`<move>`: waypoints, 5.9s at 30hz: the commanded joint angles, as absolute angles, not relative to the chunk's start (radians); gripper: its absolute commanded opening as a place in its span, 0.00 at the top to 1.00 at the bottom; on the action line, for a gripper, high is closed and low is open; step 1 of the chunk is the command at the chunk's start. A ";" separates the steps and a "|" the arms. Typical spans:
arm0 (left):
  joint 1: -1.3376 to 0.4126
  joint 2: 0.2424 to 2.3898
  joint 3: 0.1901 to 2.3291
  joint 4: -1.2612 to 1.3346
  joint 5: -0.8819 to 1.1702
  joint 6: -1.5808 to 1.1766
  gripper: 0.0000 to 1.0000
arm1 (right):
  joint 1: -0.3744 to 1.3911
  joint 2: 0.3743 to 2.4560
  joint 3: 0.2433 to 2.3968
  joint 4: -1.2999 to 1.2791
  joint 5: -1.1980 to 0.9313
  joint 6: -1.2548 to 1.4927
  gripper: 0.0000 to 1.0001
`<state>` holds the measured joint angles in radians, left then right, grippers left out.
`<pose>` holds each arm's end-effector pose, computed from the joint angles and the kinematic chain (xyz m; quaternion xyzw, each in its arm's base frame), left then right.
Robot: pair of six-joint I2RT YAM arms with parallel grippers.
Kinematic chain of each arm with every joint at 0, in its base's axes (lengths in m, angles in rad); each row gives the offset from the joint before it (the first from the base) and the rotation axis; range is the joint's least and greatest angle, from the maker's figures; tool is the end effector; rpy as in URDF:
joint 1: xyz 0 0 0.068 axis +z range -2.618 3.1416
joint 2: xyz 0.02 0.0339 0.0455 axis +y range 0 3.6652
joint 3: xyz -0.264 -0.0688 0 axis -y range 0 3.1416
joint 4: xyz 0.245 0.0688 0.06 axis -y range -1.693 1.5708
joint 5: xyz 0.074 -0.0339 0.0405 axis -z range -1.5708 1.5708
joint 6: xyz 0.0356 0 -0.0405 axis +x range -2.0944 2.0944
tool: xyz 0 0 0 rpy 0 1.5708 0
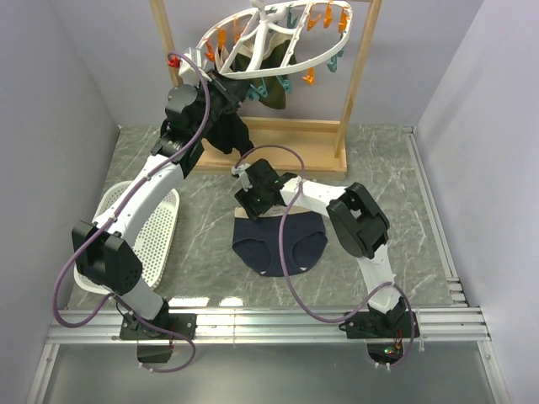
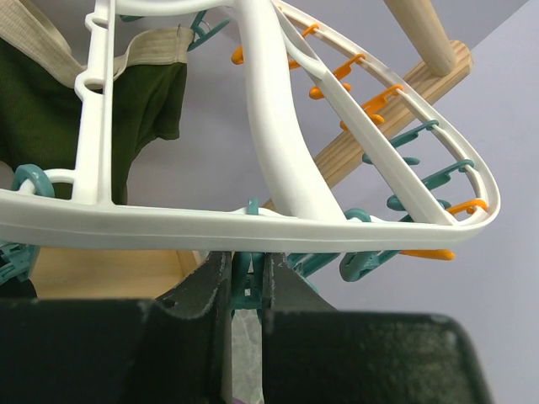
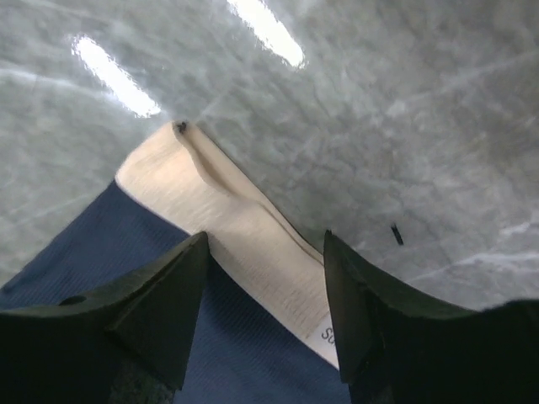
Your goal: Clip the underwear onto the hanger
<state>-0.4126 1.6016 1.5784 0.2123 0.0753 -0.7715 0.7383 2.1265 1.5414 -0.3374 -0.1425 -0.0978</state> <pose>0.3489 -0.1556 0.4523 -0.0851 0.6317 -0.4497 0.6257 0.3388 0.3151 0.1654 -0.4046 0.8549 0.1641 0.2803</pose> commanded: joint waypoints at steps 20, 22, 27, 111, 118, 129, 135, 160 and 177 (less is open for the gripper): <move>-0.402 1.552 1.536 0.175 0.084 -0.756 1.00 | 0.781 2.019 1.594 -0.508 0.020 0.443 0.37; -0.400 1.548 1.528 0.170 0.084 -0.755 1.00 | 0.801 2.055 1.635 -0.541 0.032 0.463 0.37; -0.400 1.537 1.516 0.169 0.083 -0.758 1.00 | 0.833 2.097 1.689 -0.581 0.130 0.528 0.34; -0.368 1.641 1.594 0.103 0.253 -0.707 1.00 | 0.575 1.618 1.230 0.718 -0.169 -0.210 1.00; -0.367 1.637 1.582 0.106 0.255 -0.696 1.00 | 0.568 1.615 1.244 0.703 -0.176 -0.178 1.00; -0.368 1.641 1.580 0.107 0.258 -0.693 1.00 | 0.557 1.620 1.278 0.680 -0.175 -0.135 1.00; -0.368 1.649 1.588 0.104 0.253 -0.690 1.00 | 0.548 1.618 1.289 0.670 -0.187 -0.117 1.00; -0.370 1.672 1.602 0.098 0.267 -0.649 1.00 | 0.545 1.644 1.399 0.611 -0.213 -0.110 1.00; -0.368 1.652 1.612 0.117 0.218 -0.663 0.57 | 0.545 1.672 1.443 0.578 -0.230 -0.106 1.00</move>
<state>-0.3698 1.6512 1.5993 0.1440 0.2363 -0.6693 0.5507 1.6714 1.3865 0.5446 -0.2283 -0.1158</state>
